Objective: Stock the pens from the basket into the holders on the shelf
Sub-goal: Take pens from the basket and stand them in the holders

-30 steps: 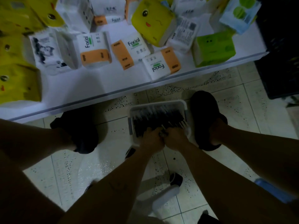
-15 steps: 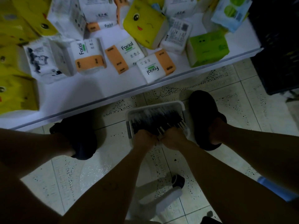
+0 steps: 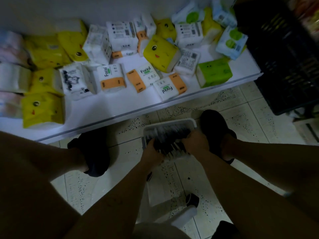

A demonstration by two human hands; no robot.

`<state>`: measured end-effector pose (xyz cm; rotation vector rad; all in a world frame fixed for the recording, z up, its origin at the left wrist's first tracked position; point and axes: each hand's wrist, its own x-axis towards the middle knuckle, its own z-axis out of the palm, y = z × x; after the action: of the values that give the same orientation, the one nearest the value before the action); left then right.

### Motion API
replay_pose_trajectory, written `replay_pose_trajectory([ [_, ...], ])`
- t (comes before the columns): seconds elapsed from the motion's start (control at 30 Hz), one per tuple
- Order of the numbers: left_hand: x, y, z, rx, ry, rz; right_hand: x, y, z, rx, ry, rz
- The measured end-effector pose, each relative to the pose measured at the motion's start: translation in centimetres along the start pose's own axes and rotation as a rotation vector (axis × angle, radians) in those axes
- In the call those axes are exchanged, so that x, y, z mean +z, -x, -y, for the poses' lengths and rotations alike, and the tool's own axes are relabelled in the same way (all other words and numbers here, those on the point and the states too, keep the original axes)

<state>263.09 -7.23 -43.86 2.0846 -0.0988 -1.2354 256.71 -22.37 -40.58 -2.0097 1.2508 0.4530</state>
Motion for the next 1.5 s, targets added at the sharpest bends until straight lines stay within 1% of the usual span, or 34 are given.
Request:
replay_pose_trajectory([
  [0.07,-0.3,1.1,-0.3,-0.026,0.051,0.011,-0.5,1.3,0.8,0.008,-0.182,0.068],
  [0.13,-0.5,2.1,-0.8,-0.056,0.103,0.042,-0.9,2.6,1.8,0.032,-0.310,0.142],
  [0.3,-1.5,4.4,-1.8,-0.020,0.143,0.043,-1.6,5.3,3.7,0.056,-0.452,0.238],
  [0.4,-2.3,5.7,-2.5,0.033,0.138,0.030,-2.1,6.6,4.0,0.058,-0.495,0.209],
  [0.47,-2.6,6.6,-3.2,0.076,0.160,-0.024,-2.6,7.4,4.4,0.055,-0.457,0.180],
  [0.53,-2.9,7.5,-4.2,0.128,0.184,-0.084,-3.2,8.0,4.9,0.022,-0.485,0.111],
  [0.6,-3.3,8.5,-5.3,0.172,0.215,-0.134,-3.9,8.9,5.5,-0.058,-0.554,0.013],
  [0.67,-3.6,9.3,-6.3,0.180,0.246,-0.153,-4.7,10.1,6.1,-0.180,-0.550,-0.052],
  [0.73,-4.0,10.0,-7.3,0.185,0.250,-0.149,-5.6,11.2,6.8,-0.298,-0.539,-0.077],
  [0.8,-4.3,10.7,-8.1,0.211,0.263,-0.144,-6.4,12.2,7.5,-0.374,-0.592,-0.060],
  [0.9,-5.3,11.9,-8.8,0.335,0.292,-0.201,-7.5,13.4,8.5,-0.380,-0.744,-0.019],
  [0.97,-6.3,12.6,-9.2,0.439,0.320,-0.239,-8.1,14.2,9.3,-0.364,-0.812,-0.035],
  [1.07,-8.0,13.9,-10.8,0.526,0.386,-0.248,-9.2,14.9,10.1,-0.403,-0.763,-0.060],
  [1.17,-9.7,15.2,-12.8,0.542,0.477,-0.188,-10.5,15.7,11.1,-0.478,-0.713,-0.081],
  [1.23,-10.9,16.1,-14.1,0.550,0.488,-0.178,-11.5,16.5,12.1,-0.544,-0.690,-0.108],
  [1.3,-11.9,17.3,-15.3,0.595,0.491,-0.175,-12.5,17.6,13.4,-0.602,-0.707,-0.128],
  [1.4,-13.3,19.4,-16.8,0.761,0.479,-0.202,-14.2,19.6,15.2,-0.664,-0.730,-0.120],
  [1.5,-14.6,21.7,-18.1,0.945,0.427,-0.226,-15.8,22.0,16.7,-0.740,-0.784,-0.069],
])
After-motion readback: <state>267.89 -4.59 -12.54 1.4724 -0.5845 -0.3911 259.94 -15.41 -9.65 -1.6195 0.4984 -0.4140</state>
